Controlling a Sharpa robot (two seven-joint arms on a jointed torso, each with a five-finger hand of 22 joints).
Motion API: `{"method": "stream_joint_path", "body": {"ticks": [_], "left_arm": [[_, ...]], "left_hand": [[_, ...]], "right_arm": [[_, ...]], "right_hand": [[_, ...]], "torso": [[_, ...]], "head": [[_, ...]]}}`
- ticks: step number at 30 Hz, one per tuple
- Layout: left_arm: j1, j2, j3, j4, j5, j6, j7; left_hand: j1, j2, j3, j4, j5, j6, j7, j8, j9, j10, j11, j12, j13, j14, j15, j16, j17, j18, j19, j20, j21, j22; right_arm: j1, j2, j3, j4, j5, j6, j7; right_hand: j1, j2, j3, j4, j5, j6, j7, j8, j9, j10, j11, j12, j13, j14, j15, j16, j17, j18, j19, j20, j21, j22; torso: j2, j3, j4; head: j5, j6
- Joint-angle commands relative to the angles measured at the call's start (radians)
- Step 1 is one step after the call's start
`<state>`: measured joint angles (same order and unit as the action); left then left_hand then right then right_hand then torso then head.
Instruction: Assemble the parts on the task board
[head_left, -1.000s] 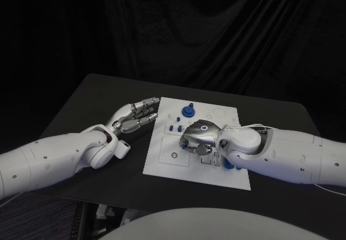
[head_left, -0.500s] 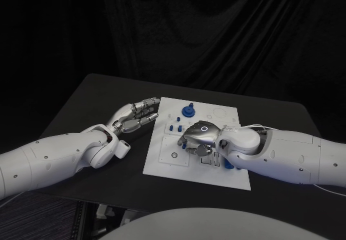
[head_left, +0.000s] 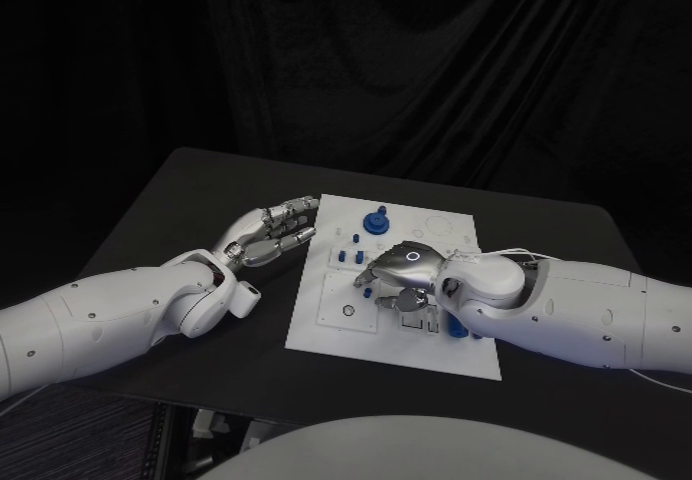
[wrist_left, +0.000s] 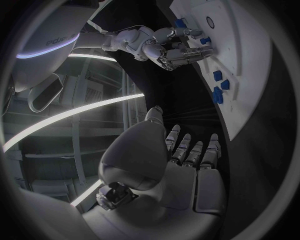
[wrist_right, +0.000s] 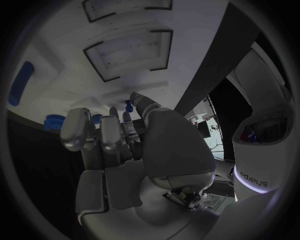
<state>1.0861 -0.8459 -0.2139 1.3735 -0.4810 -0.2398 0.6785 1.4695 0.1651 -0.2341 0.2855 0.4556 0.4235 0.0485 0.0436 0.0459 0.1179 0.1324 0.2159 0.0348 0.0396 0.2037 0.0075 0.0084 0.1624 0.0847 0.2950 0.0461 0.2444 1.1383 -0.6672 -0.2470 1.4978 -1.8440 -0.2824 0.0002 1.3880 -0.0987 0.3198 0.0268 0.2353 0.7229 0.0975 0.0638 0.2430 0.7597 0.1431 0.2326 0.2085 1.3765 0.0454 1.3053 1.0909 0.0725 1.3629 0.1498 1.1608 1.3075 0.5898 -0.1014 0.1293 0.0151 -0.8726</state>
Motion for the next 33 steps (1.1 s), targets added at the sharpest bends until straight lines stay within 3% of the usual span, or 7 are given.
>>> {"method": "stream_joint_path", "body": {"ticks": [1,7,12,14,19,26,33], "left_arm": [[-0.002,0.0,0.001,0.003,0.005,0.006,0.071],[-0.002,-0.004,0.001,0.006,0.005,-0.004,0.084],[-0.003,-0.007,0.001,0.008,0.005,0.001,0.095],[-0.003,-0.008,0.001,0.008,0.005,0.002,0.098],[-0.003,-0.007,0.001,0.004,0.005,0.004,0.102],[-0.007,-0.006,0.001,0.002,0.005,0.016,0.107],[-0.014,-0.009,0.001,0.006,0.033,0.016,0.132]], "left_hand": [[-0.001,0.007,-0.01,0.001,-0.006,0.012,0.007,0.004,0.001,-0.003,0.005,-0.005,0.001,-0.017,-0.018,-0.002,-0.003,-0.006,-0.006,-0.003,-0.005,-0.012],[0.004,0.01,-0.018,0.0,-0.005,-0.041,-0.013,-0.004,-0.005,-0.01,0.004,-0.008,0.0,-0.04,-0.082,-0.007,-0.008,0.01,-0.045,-0.029,-0.024,-0.086],[0.01,0.013,-0.022,0.0,0.004,-0.197,-0.095,-0.017,-0.019,-0.022,-0.009,-0.025,-0.003,-0.04,-0.094,-0.007,-0.008,0.017,-0.055,-0.045,-0.026,-0.107],[0.011,0.014,-0.022,0.0,0.004,-0.214,-0.108,-0.019,-0.02,-0.024,-0.011,-0.028,-0.003,-0.04,-0.095,-0.007,-0.008,0.017,-0.055,-0.045,-0.026,-0.109],[0.011,0.019,-0.026,0.001,0.006,-0.357,-0.227,-0.032,-0.034,-0.037,-0.028,-0.048,-0.005,-0.04,-0.098,-0.007,-0.008,0.017,-0.059,-0.044,-0.026,-0.121],[0.008,0.026,-0.027,0.001,0.007,-0.36,-0.205,-0.032,-0.034,-0.058,-0.065,-0.076,-0.009,-0.04,-0.084,-0.007,-0.008,0.017,-0.058,-0.034,-0.026,-0.122],[0.026,0.029,-0.02,-0.003,0.021,-0.336,-0.189,-0.028,-0.03,-0.046,-0.063,-0.06,-0.006,-0.04,-0.082,-0.007,-0.008,0.018,-0.053,-0.033,-0.023,-0.114]], "right_arm": [[-0.001,-0.022,0.002,0.017,0.028,-0.066,-0.009],[0.035,-0.084,0.006,0.068,0.056,-0.127,0.001],[0.102,-0.15,0.007,0.103,0.142,-0.149,0.014],[0.125,-0.176,0.007,0.111,0.159,-0.149,0.011],[0.159,-0.235,0.005,0.104,0.18,-0.135,-0.006],[0.162,-0.276,0.001,0.08,0.186,-0.083,-0.023],[0.141,-0.297,-0.001,0.067,0.188,-0.024,-0.042]], "right_hand": [[-0.007,0.004,-0.016,0.001,-0.007,-0.001,-0.002,0.005,-0.004,-0.041,0.003,0.011,0.003,-0.002,-0.002,0.0,0.002,0.019,-0.004,-0.002,-0.006,0.14],[-0.011,0.005,-0.048,0.016,-0.019,0.008,-0.009,0.007,-0.011,-0.104,0.007,0.019,-0.003,0.007,-0.008,0.009,0.011,0.015,0.009,-0.007,0.009,0.145],[-0.005,0.008,-0.078,0.04,-0.02,-0.086,-0.016,-0.007,-0.061,-0.16,0.013,0.001,-0.042,0.036,-0.007,0.034,0.047,0.006,0.04,-0.009,0.053,0.159],[-0.008,0.01,-0.089,0.053,-0.03,-0.076,-0.007,-0.004,-0.067,-0.165,0.016,0.001,-0.055,0.039,-0.004,0.037,0.049,0.005,0.043,-0.006,0.056,0.16],[-0.007,0.012,-0.111,0.088,-0.068,-0.037,-0.011,0.003,-0.076,-0.14,0.013,0.018,-0.076,0.056,-0.005,0.055,0.078,-0.001,0.061,-0.007,0.084,0.169],[0.006,0.021,-0.128,0.116,-0.085,0.05,0.004,0.018,-0.081,-0.073,0.004,0.042,-0.105,0.088,-0.003,0.082,0.118,-0.01,0.091,-0.006,0.13,0.18],[0.023,0.033,-0.13,0.116,-0.061,0.134,0.013,0.043,-0.076,0.036,-0.009,0.065,-0.116,0.103,-0.001,0.087,0.125,-0.012,0.102,-0.004,0.142,0.182]], "torso": [[-0.001,-0.0003,0.0006],[-0.001,-0.0003,-0.0014],[-0.003,-0.0021,0.0005],[-0.002,-0.0025,0.0013],[0.0,-0.0016,-0.0003],[-0.001,-0.0043,0.0017],[0.001,-0.0032,0.001]], "head": [[0.003,0.0],[0.01,0.0],[0.007,0.0],[0.009,0.0],[0.01,0.0],[0.015,0.0],[0.012,0.0]]}}
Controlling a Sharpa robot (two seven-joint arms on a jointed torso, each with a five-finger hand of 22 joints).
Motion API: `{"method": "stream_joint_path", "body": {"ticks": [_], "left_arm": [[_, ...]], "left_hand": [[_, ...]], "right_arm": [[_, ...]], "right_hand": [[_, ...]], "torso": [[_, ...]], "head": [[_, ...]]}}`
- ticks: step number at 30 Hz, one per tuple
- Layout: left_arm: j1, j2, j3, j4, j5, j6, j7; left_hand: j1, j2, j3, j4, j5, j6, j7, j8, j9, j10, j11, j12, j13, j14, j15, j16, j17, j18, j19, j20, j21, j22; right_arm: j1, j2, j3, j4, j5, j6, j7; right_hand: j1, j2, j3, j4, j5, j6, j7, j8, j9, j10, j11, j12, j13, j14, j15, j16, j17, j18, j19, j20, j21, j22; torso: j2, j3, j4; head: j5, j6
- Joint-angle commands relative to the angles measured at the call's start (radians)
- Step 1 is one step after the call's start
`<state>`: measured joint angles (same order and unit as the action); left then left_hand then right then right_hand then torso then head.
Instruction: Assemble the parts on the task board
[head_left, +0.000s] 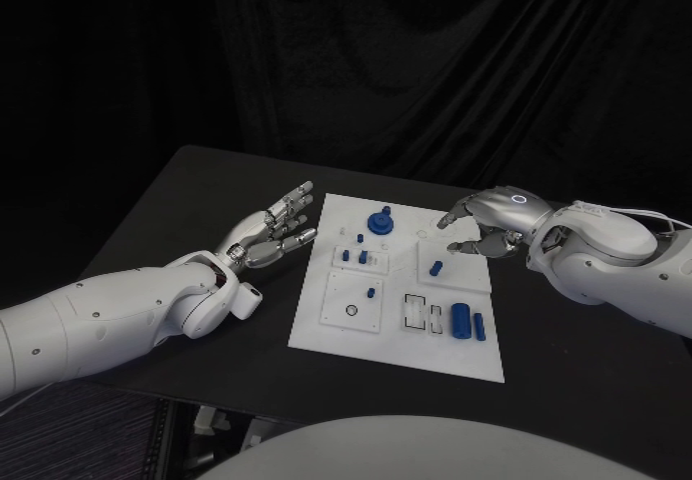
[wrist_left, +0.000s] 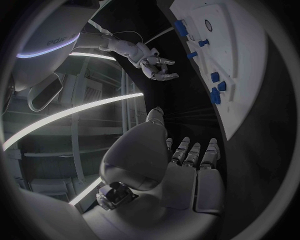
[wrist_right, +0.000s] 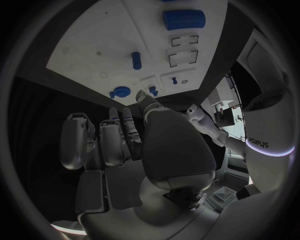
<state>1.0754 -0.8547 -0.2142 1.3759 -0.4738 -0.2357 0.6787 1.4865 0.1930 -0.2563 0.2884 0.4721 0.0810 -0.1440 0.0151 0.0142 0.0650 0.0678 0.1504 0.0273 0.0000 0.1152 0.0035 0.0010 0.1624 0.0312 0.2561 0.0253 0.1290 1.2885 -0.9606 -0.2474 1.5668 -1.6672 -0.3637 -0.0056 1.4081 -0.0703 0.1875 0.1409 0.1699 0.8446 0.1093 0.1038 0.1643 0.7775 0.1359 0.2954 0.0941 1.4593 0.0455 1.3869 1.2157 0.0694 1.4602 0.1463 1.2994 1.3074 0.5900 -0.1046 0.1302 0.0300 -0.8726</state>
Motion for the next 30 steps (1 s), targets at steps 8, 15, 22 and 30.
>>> {"method": "stream_joint_path", "body": {"ticks": [8,15,22,30], "left_arm": [[-0.007,-0.001,0.001,0.003,0.033,0.011,0.138],[-0.009,-0.002,0.001,0.004,0.034,0.014,0.138],[-0.01,-0.004,0.001,0.003,0.034,0.021,0.135],[-0.011,-0.003,0.001,0.003,0.035,0.026,0.131]], "left_hand": [[0.011,0.0,0.001,-0.004,0.009,0.008,0.017,0.0,0.001,0.011,0.011,0.012,0.002,0.0,0.008,-0.004,-0.001,0.017,0.002,0.011,-0.002,0.001],[0.014,0.002,0.001,-0.003,0.01,0.01,0.038,0.0,0.002,0.017,0.026,0.021,0.004,0.0,0.012,-0.004,-0.001,0.017,0.004,0.017,-0.001,0.005],[0.016,-0.001,-0.001,-0.003,0.011,0.028,0.066,0.003,0.004,0.022,0.042,0.028,0.005,0.0,0.017,-0.004,-0.001,0.017,0.006,0.023,0.0,0.006],[0.017,0.0,-0.001,-0.003,0.012,0.059,0.097,0.008,0.008,0.028,0.056,0.036,0.005,0.0,0.021,-0.004,-0.001,0.017,0.009,0.026,0.001,0.007]], "right_arm": [[-0.039,0.002,-0.001,-0.023,0.011,0.103,-0.035],[-0.061,0.019,0.0,-0.045,0.011,0.115,-0.024],[-0.081,0.051,0.0,-0.076,0.011,0.117,-0.008],[-0.095,0.086,0.0,-0.103,0.011,0.119,0.004]], "right_hand": [[0.002,0.009,-0.002,0.006,0.005,0.031,0.008,-0.006,-0.002,0.095,-0.009,-0.009,-0.012,0.023,-0.006,-0.002,-0.007,-0.007,0.005,-0.004,-0.003,0.18],[0.004,0.007,-0.003,0.005,0.005,0.018,0.018,-0.023,-0.01,0.124,-0.013,-0.027,-0.019,0.024,-0.009,-0.004,-0.009,-0.007,0.005,-0.008,-0.005,0.18],[0.02,0.009,0.003,-0.008,0.024,-0.016,0.034,-0.04,-0.023,0.139,-0.013,-0.052,-0.025,0.022,-0.01,-0.011,-0.018,-0.005,0.002,-0.009,-0.016,0.177],[0.032,0.011,0.011,-0.019,0.044,-0.046,0.041,-0.041,-0.034,0.156,-0.014,-0.068,-0.026,0.018,-0.01,-0.017,-0.026,-0.003,-0.003,-0.009,-0.028,0.174]], "torso": [[0.001,0.0032,0.0003],[0.002,0.0035,-0.0011],[0.002,0.0028,0.0011],[0.002,0.0029,-0.0007]], "head": [[-0.005,0.0],[-0.003,0.0],[-0.007,0.0],[-0.002,0.0]]}}
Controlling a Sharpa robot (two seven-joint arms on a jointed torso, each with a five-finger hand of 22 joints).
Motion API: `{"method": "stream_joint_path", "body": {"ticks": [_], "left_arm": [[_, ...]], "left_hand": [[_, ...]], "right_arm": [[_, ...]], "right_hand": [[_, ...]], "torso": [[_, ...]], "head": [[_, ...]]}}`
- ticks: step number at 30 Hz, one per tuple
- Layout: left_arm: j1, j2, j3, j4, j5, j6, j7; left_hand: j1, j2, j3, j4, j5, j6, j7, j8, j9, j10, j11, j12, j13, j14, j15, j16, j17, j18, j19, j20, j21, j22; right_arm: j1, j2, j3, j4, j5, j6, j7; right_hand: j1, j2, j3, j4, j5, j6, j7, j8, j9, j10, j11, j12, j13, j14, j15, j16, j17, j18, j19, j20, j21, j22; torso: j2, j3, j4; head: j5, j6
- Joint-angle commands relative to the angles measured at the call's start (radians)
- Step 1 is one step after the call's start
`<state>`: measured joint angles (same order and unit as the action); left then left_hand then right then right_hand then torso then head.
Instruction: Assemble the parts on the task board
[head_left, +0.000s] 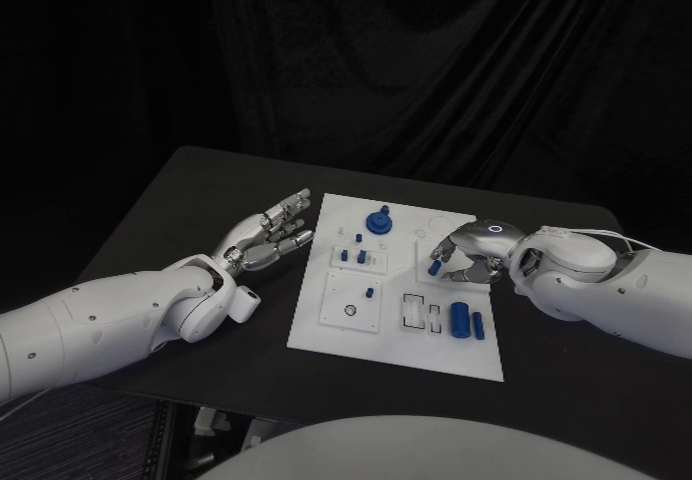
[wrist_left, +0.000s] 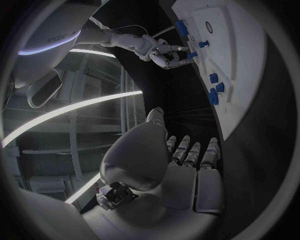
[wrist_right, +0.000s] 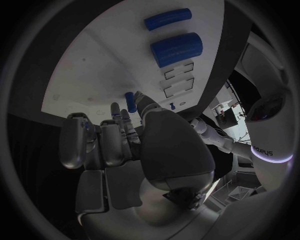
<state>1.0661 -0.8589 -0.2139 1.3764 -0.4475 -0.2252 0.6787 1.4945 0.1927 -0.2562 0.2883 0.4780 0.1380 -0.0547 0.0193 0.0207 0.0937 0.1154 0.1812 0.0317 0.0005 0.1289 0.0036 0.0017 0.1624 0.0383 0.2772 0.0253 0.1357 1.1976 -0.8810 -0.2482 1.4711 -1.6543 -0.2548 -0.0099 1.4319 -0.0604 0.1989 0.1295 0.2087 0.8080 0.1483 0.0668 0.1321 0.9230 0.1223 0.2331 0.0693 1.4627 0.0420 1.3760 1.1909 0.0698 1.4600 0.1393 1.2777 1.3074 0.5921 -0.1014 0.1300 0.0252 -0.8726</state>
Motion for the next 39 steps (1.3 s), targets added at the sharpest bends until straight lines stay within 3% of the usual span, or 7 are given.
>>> {"method": "stream_joint_path", "body": {"ticks": [1,9,13,14,23,39], "left_arm": [[-0.002,0.001,0.001,0.002,0.008,0.017,0.13],[-0.002,0.001,0.001,0.001,0.008,0.019,0.125],[-0.003,0.002,0.001,0.001,0.008,0.02,0.123],[-0.003,0.002,0.001,0.001,0.008,0.02,0.122],[-0.004,0.002,0.001,0.0,0.008,0.022,0.116],[-0.006,0.004,0.001,-0.004,0.008,0.031,0.106]], "left_hand": [[0.009,0.0,-0.001,-0.003,0.006,0.002,0.008,0.004,0.002,-0.001,0.008,0.005,0.001,-0.001,0.007,-0.004,-0.002,0.017,0.001,0.005,0.001,0.001],[0.009,0.001,-0.001,-0.003,0.006,0.013,0.012,0.006,0.003,0.0,0.01,0.007,0.001,-0.001,0.011,-0.004,-0.002,0.017,0.002,0.006,0.002,0.001],[0.009,0.001,-0.001,-0.003,0.006,0.016,0.013,0.006,0.003,0.0,0.011,0.006,0.001,-0.001,0.012,-0.004,-0.002,0.017,0.003,0.006,0.002,0.003],[0.009,0.001,-0.001,-0.003,0.006,0.016,0.013,0.006,0.003,0.0,0.011,0.006,0.001,-0.001,0.012,-0.004,-0.002,0.017,0.003,0.006,0.002,0.003],[0.009,0.003,0.0,-0.003,0.006,0.035,0.018,0.009,0.006,-0.001,0.012,0.004,0.0,-0.001,0.016,-0.004,-0.002,0.017,0.003,0.008,0.002,0.0],[0.008,0.005,0.0,-0.002,0.005,0.042,0.017,0.01,0.006,-0.005,0.01,0.0,0.0,-0.001,0.02,-0.004,-0.002,0.017,0.003,0.008,0.002,0.001]], "right_arm": [[-0.006,0.012,0.001,-0.012,-0.002,0.007,0.011],[-0.01,0.032,0.001,-0.03,-0.002,0.0,0.018],[-0.011,0.036,0.001,-0.033,-0.002,0.001,0.02],[-0.011,0.037,0.001,-0.033,-0.001,0.0,0.021],[-0.011,0.04,0.001,-0.038,-0.001,-0.021,0.026],[-0.011,0.026,0.002,-0.026,-0.001,-0.149,0.044]], "right_hand": [[0.008,0.001,0.0,-0.007,0.006,-0.01,0.003,-0.004,-0.002,0.011,0.0,-0.006,-0.001,0.014,-0.007,-0.006,-0.002,-0.004,-0.003,-0.002,-0.006,0.174],[0.009,0.005,0.007,-0.009,0.008,-0.002,0.014,0.004,-0.003,0.028,-0.003,-0.011,0.0,0.01,-0.008,-0.013,-0.011,-0.001,-0.008,-0.003,-0.018,0.171],[0.011,0.005,0.015,-0.01,0.009,0.032,0.014,0.019,0.004,0.043,-0.005,-0.018,0.0,0.009,-0.011,-0.014,-0.012,-0.001,-0.008,-0.005,-0.02,0.171],[0.013,0.006,0.023,-0.011,0.014,0.067,0.01,0.035,0.013,0.055,-0.007,-0.02,0.0,0.009,-0.013,-0.015,-0.012,-0.001,-0.008,-0.006,-0.02,0.171],[0.03,0.007,0.063,-0.02,0.039,0.157,0.002,0.072,0.045,0.082,-0.013,-0.039,-0.001,0.005,-0.018,-0.021,-0.02,0.001,-0.013,-0.011,-0.032,0.169],[0.059,0.008,0.118,-0.047,0.052,0.227,-0.01,0.105,0.104,0.181,-0.038,-0.041,0.004,0.003,-0.038,-0.03,-0.03,0.002,-0.015,-0.03,-0.039,0.168]], "torso": [[0.0,-0.0001,-0.0009],[-0.001,-0.0005,0.0022],[-0.001,0.0003,0.0],[-0.001,0.0002,-0.0004],[-0.003,-0.0011,0.0005],[-0.003,-0.001,-0.0011]], "head": [[0.002,0.0],[-0.003,0.0],[0.0,0.0],[0.0,0.0],[0.0,0.0],[0.002,0.0]]}}
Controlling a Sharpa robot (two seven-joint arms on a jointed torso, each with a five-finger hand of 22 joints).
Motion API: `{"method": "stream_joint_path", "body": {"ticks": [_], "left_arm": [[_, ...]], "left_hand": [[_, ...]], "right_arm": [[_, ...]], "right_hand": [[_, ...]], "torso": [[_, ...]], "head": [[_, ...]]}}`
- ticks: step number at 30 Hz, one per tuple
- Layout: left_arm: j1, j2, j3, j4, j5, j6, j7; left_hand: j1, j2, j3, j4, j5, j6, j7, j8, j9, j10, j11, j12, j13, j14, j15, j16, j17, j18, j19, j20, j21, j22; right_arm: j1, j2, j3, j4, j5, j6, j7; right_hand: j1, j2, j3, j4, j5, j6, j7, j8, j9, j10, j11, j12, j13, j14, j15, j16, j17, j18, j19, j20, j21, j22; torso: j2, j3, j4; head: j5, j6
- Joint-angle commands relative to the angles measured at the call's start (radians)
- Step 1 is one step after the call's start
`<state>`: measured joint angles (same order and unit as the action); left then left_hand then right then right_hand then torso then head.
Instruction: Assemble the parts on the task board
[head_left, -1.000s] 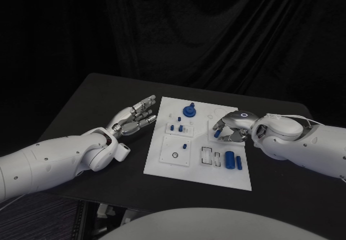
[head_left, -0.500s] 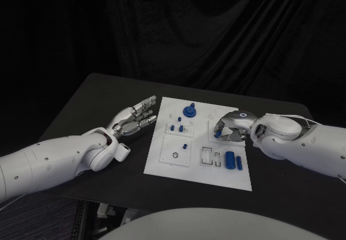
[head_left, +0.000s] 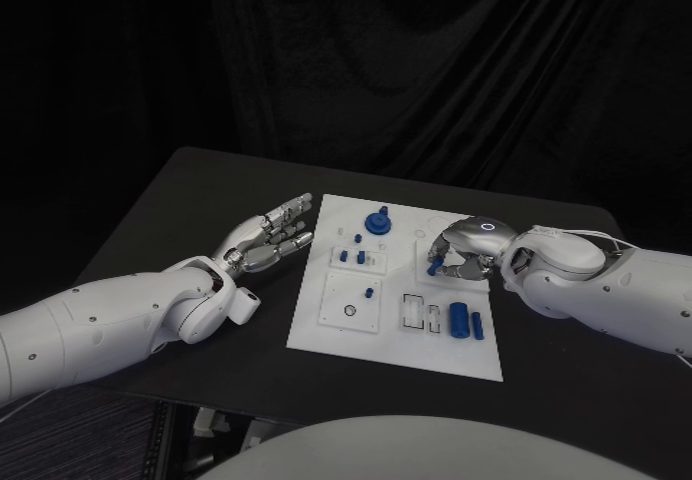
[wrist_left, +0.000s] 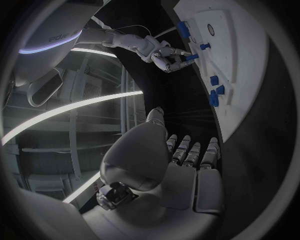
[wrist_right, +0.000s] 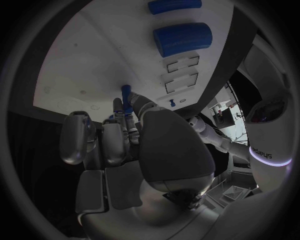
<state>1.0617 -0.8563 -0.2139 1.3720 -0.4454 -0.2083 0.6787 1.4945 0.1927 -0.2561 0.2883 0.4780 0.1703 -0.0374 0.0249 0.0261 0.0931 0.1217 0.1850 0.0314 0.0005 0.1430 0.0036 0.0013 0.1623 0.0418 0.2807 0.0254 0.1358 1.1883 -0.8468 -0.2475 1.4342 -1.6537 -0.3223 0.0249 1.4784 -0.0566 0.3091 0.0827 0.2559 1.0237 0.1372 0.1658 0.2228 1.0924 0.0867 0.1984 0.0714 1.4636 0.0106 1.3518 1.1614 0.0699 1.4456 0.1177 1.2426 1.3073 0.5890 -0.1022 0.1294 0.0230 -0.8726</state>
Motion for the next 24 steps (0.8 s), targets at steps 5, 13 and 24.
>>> {"method": "stream_joint_path", "body": {"ticks": [5,13,24], "left_arm": [[-0.003,0.001,0.001,0.001,0.006,0.015,0.103],[-0.003,0.002,0.001,-0.001,0.006,0.016,0.102],[-0.005,-0.004,0.001,-0.003,0.006,0.019,0.099]], "left_hand": [[0.008,0.005,0.0,-0.002,0.005,0.01,0.0,0.005,0.001,-0.004,0.004,-0.004,0.0,0.0,0.006,-0.004,-0.001,0.017,0.0,0.005,0.002,0.001],[0.007,0.006,0.0,-0.002,0.004,0.012,0.001,0.005,0.001,-0.005,0.006,-0.005,0.0,0.0,0.007,-0.004,-0.001,0.017,0.0,0.005,0.002,0.0],[0.006,0.007,0.0,-0.001,0.004,0.013,0.002,0.005,0.001,-0.006,0.007,-0.005,0.0,0.0,0.008,-0.004,-0.001,0.017,-0.001,0.005,0.002,-0.001]], "right_arm": [[0.008,-0.036,0.003,0.05,-0.002,-0.12,0.011],[0.061,-0.084,0.004,0.148,-0.007,-0.115,-0.002],[0.085,-0.076,0.002,0.281,-0.144,-0.054,-0.025]], "right_hand": [[0.016,0.004,0.016,-0.006,0.007,0.026,-0.001,0.014,0.027,0.033,-0.007,-0.008,0.002,0.005,-0.011,-0.003,0.006,0.001,0.002,-0.013,0.001,0.169],[0.017,0.002,0.018,-0.009,0.008,0.028,-0.002,0.015,0.031,0.039,-0.008,-0.01,0.002,0.006,-0.012,-0.002,0.007,0.0,0.003,-0.014,0.003,0.17],[-0.004,-0.012,0.016,-0.008,0.014,0.05,-0.015,0.023,0.057,0.085,-0.022,-0.013,0.008,0.016,-0.023,0.011,0.032,-0.004,0.013,-0.023,0.022,0.176]], "torso": [[0.0,-0.001,-0.0001],[0.0,-0.0014,0.0004],[0.002,-0.0018,0.0013]], "head": [[0.008,0.0],[0.009,0.0],[0.022,0.0]]}}
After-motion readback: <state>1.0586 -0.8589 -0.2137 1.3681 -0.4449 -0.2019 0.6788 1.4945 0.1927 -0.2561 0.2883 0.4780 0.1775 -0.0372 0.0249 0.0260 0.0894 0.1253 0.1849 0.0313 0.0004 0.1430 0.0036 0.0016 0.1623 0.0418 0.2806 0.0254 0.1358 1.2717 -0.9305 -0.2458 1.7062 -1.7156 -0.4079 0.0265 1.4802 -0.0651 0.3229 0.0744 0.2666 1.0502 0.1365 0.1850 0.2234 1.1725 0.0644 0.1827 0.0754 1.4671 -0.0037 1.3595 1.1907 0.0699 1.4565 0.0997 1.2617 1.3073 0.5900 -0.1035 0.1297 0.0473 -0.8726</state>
